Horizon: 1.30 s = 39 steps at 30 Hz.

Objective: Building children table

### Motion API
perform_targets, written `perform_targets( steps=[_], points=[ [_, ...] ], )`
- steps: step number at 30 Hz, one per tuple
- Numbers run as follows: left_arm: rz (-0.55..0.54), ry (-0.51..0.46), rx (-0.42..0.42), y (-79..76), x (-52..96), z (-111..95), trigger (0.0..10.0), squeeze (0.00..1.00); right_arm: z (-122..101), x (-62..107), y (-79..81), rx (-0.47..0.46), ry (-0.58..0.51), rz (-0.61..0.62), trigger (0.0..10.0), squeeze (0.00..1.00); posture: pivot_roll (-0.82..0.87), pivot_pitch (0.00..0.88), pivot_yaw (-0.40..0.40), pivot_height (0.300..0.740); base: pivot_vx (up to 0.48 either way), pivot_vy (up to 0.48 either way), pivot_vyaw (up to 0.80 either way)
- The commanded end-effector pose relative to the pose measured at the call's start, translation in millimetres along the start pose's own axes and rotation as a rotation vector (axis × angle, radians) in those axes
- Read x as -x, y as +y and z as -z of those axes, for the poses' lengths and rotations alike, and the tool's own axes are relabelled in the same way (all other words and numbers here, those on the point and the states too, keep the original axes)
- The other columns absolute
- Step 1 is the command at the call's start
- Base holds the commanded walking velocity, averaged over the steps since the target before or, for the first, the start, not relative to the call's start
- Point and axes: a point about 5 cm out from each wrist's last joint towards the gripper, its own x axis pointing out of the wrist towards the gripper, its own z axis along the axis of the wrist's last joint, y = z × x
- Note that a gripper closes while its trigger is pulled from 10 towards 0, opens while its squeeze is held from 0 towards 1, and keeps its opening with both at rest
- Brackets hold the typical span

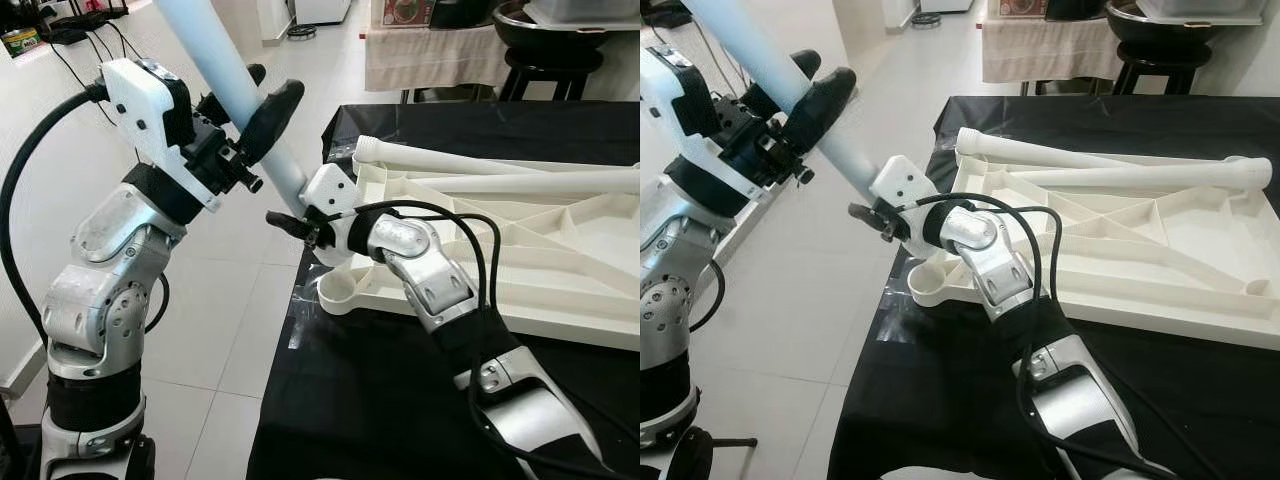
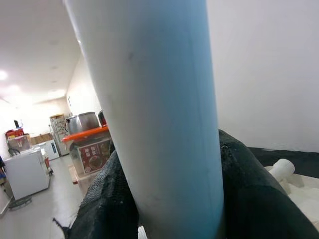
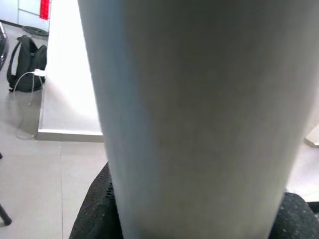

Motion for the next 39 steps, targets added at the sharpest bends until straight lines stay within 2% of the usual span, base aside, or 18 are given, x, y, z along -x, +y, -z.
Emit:
perform_targets(
  steps=[1,9,10,18,19,20,25,26,29,30,31,32,33,34,36,37,39],
  points=[
    [-0.001,-0.012,-0.028,0.5,-0.8,-3,0.0,0.0,4,-0.2,-3.2,-0.034,0.044,0.056,10.0,0.0,-0.07,0.053,0.079,0.74,0.0,0.0,0.0],
    [-0.009,-0.026,-0.023,2.7,-3.0,-5,0.0,0.0,9,-2.1,-2.3,-0.079,0.051,0.112,10.0,0.0,-0.07,0.052,0.078,0.74,0.0,0.0,0.0],
    [-0.011,-0.03,-0.023,3.1,-3.8,-6,0.0,0.0,10,-3.0,-2.9,-0.092,0.053,0.135,10.0,1.0,-0.07,0.051,0.078,0.74,0.0,0.0,0.0],
    [-0.011,-0.047,-0.017,3.7,-6.6,-9,0.0,0.0,19,-8.2,-0.8,-0.148,0.068,0.196,10.0,1.0,-0.06,0.047,0.08,0.74,0.0,0.0,0.0],
    [-0.01,-0.052,-0.014,3.8,-7.3,-9,0.0,0.0,19,-11.0,1.0,-0.173,0.053,0.205,10.0,0.87,-0.06,0.047,0.08,0.74,0.0,0.0,0.0],
    [-0.009,-0.057,-0.009,3.7,-7.7,-10,0.0,0.0,17,-14.0,3.7,-0.196,0.021,0.204,10.0,0.32,-0.06,0.046,0.08,0.74,0.0,0.0,0.0],
    [-0.008,-0.059,-0.005,3.6,-7.9,-10,0.0,0.0,16,-15.9,5.5,-0.21,-0.002,0.202,10.0,0.32,-0.06,0.046,0.08,0.74,0.0,0.0,0.0],
    [0.062,-0.054,0.073,-2.5,-6.7,-8,1.3,0.0,5,-20.3,17.7,-0.204,-0.1,0.102,10.0,0.0,-0.06,0.045,0.079,0.74,0.0,0.0,0.0],
    [0.091,-0.052,0.104,-4.8,-5.9,-7,1.3,0.0,3,-21.1,21.4,-0.197,-0.126,0.066,10.0,0.0,-0.06,0.045,0.079,0.74,0.0,0.0,0.0],
    [0.159,-0.036,0.155,-8.3,-4.1,-5,2.4,0.0,0,-20.7,23.3,-0.172,-0.147,0.019,10.0,0.0,-0.05,0.044,0.078,0.74,0.0,0.0,0.0],
    [0.159,-0.036,0.155,-8.3,-4.1,-5,2.4,0.0,0,-20.7,23.3,-0.172,-0.147,0.019,10.0,0.0,-0.05,0.044,0.078,0.74,0.0,0.0,0.0],
    [0.243,-0.008,0.196,-11.1,-1.2,-3,2.6,0.0,-1,-18.8,22.0,-0.144,-0.151,-0.017,10.0,0.0,-0.06,0.042,0.078,0.74,0.0,0.0,0.0],
    [0.325,0.021,0.222,-12.9,1.8,-2,3.3,0.0,-1,-16.2,18.5,-0.112,-0.146,-0.048,10.0,0.0,-0.06,0.04,0.078,0.74,0.0,0.0,0.0],
    [0.325,0.021,0.222,-12.9,1.8,-2,3.3,0.0,-1,-16.2,18.5,-0.112,-0.146,-0.048,10.0,0.0,-0.06,0.04,0.078,0.74,0.0,0.0,0.0],
    [0.441,0.064,0.246,-14.2,6.3,-3,3.5,0.0,1,-11.6,12.6,-0.07,-0.129,-0.089,10.0,0.0,-0.06,0.037,0.076,0.74,0.0,0.0,0.0],
    [0.441,0.064,0.246,-14.2,6.3,-3,3.5,0.0,1,-11.6,12.6,-0.07,-0.129,-0.089,10.0,0.0,-0.06,0.037,0.076,0.74,0.0,0.0,0.0],
    [0.532,0.105,0.247,-15.2,8.9,-3,3.8,0.0,5,-7.7,9.2,-0.027,-0.109,-0.133,10.0,0.0,-0.06,0.036,0.077,0.74,0.0,0.0,0.0]
  ],
)
